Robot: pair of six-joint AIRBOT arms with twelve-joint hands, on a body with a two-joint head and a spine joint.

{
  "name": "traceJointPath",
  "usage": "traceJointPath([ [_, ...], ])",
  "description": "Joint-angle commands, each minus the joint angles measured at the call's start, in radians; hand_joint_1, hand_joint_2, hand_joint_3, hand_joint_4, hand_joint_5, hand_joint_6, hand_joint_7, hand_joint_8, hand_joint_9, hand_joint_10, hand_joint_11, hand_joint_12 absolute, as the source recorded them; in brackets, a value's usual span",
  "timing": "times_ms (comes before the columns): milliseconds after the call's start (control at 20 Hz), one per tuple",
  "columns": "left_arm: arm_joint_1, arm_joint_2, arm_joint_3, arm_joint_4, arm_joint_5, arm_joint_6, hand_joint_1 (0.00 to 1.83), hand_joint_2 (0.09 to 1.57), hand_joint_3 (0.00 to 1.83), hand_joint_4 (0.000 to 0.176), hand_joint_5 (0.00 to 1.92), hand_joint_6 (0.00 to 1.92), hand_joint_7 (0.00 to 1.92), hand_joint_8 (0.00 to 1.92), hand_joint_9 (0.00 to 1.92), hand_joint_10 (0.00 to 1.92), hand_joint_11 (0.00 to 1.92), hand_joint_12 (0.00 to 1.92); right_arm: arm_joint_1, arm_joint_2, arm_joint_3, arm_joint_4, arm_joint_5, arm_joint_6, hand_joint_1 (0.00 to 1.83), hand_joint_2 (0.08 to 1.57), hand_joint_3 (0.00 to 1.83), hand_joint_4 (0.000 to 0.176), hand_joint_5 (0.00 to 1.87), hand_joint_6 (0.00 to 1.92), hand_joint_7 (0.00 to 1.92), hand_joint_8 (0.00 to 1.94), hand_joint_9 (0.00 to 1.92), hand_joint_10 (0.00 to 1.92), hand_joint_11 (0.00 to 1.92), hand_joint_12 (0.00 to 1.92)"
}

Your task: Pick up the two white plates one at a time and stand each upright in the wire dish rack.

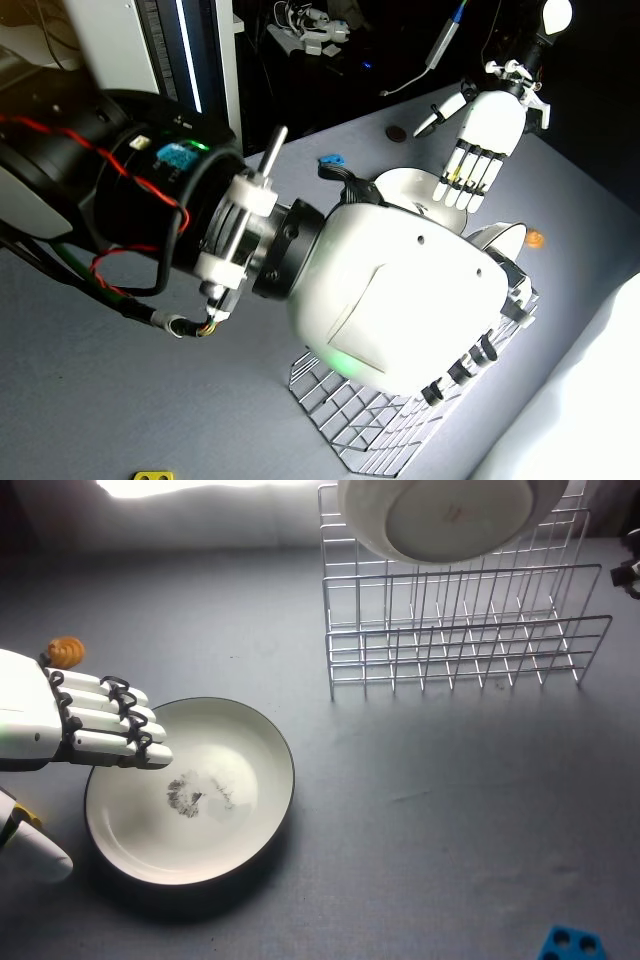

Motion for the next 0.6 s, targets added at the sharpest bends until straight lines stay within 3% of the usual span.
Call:
traceJointPath([
  [0, -0.010, 0.003, 0.003, -0.057, -0.029, 0.000, 0.00, 1.08, 0.00, 0.000, 0.02, 0.01, 0.00, 0.00, 0.00, 0.00, 0.00, 0.00, 0.011, 0.007, 0.007, 0.027, 0.131, 0.041, 1.38, 1.08, 0.00, 0.000, 0.97, 0.98, 1.06, 0.79, 1.00, 1.04, 0.86, 1.13],
  [550, -0.014, 0.002, -0.002, -0.057, -0.029, -0.001, 0.00, 1.08, 0.00, 0.000, 0.00, 0.00, 0.00, 0.00, 0.00, 0.00, 0.00, 0.00, 0.012, -0.009, 0.052, 0.090, 0.049, 0.091, 1.38, 1.07, 0.00, 0.000, 0.98, 0.97, 1.07, 0.76, 1.01, 1.03, 0.87, 1.14],
])
